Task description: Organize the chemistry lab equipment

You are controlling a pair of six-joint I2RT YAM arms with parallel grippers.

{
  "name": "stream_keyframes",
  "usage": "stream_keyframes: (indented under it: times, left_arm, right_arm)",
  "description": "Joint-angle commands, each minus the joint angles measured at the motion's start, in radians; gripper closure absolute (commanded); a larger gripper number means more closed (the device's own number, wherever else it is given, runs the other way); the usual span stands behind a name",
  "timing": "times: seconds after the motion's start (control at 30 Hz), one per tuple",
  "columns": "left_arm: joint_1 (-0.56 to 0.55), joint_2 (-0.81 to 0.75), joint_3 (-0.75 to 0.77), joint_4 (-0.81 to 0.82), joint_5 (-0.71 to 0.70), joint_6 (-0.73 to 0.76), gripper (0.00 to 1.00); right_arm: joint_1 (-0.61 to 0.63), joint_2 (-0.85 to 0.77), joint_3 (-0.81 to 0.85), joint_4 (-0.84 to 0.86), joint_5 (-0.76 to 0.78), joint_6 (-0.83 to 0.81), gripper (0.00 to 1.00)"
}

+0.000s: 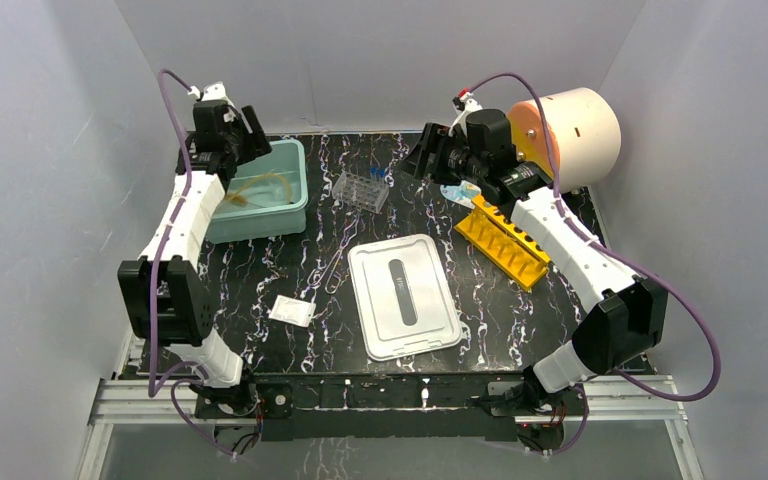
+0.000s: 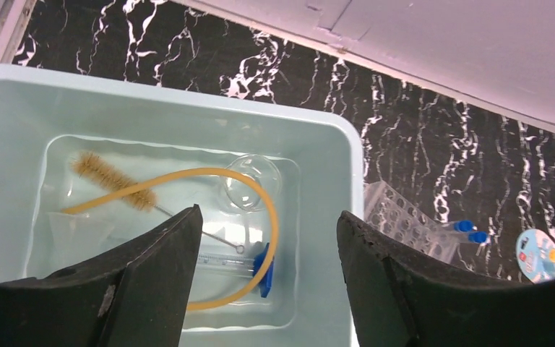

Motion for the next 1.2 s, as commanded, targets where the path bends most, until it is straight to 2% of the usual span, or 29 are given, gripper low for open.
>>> stream_keyframes:
  times: [0.0, 0.17, 0.37, 0.5, 0.63, 0.93, 1.17]
  left_arm:
    - [0.007, -0.113, 0.047, -0.071, 0.060, 0.020, 0.32]
    - [0.007, -0.200, 0.007, -0.093, 0.191, -0.003, 0.30]
    - [0.007, -0.297, -0.068, -0.145, 0.274, -0.085, 0.25]
    - [0.008, -0.344, -0.106, -0.182, 0.281, -0.105, 0.23]
    - [0.003, -0.364, -0.117, -0.192, 0.349, -0.111, 0.23]
    - [-0.065, -0.372, -0.123, -0.185, 0.459, -0.093, 0.23]
    - [-0.124, -0.353, -0.076, -0.234, 0.374, -0.032, 0.23]
  right_arm:
    - [0.003, -0.040, 0.012, -0.006, 0.018, -0.007, 0.25]
    - [0.054, -0.028, 0.014, -0.026, 0.062, -0.041, 0.26]
    - [0.174, 0.030, 0.004, -0.081, 0.222, -0.069, 0.28]
    - [0.264, 0.113, 0.018, -0.095, 0.344, -0.038, 0.31]
    - [0.312, 0.233, 0.054, -0.074, 0.440, 0.043, 0.33]
    - [0.327, 0.569, 0.290, -0.102, 0.649, 0.150, 0.36]
    - [0.326, 0.799, 0.551, -0.215, 0.661, 0.164, 0.37]
